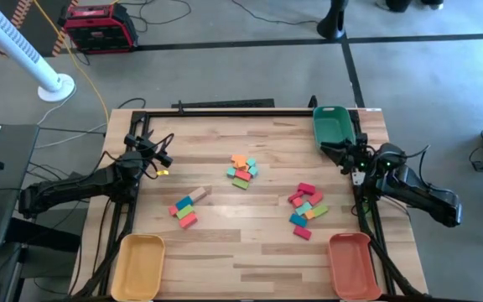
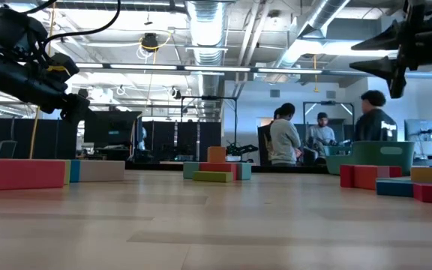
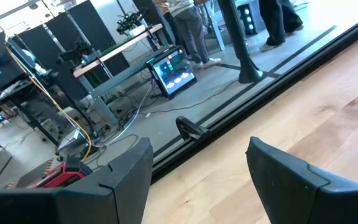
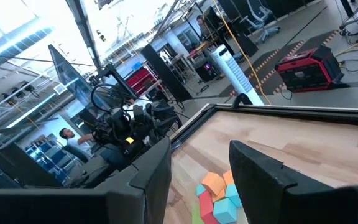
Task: Sort blocks by size
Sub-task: Put the yellow square block into the green bin
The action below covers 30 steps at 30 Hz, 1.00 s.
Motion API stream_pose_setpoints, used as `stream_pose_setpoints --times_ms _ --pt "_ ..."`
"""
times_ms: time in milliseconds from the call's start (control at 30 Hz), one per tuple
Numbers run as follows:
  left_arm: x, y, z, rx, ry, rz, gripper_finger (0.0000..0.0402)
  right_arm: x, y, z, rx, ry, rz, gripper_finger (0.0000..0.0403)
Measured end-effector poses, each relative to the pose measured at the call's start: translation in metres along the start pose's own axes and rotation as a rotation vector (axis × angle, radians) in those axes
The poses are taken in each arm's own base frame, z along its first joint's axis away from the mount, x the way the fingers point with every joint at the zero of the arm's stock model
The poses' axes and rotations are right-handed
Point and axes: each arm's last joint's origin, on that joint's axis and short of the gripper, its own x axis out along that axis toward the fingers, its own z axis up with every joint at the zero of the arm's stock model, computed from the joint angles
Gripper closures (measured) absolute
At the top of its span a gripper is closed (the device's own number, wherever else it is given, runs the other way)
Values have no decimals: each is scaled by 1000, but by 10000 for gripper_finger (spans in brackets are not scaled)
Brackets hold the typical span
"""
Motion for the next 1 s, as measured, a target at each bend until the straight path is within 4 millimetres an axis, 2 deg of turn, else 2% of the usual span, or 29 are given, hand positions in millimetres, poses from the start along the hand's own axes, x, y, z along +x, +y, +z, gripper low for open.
stream_pose_setpoints --times_ms 200,533,767,1000 --pt "0 0 0 0 0 0 154 0 3 3 -17 -34 35 214" --pt "0 0 0 0 0 0 154 5 26 19 -136 -197 259 214" --pt "0 0 0 0 0 0 154 26 34 20 -223 -151 262 213" --pt "0 0 0 0 0 0 154 59 62 34 -366 -45 270 187"
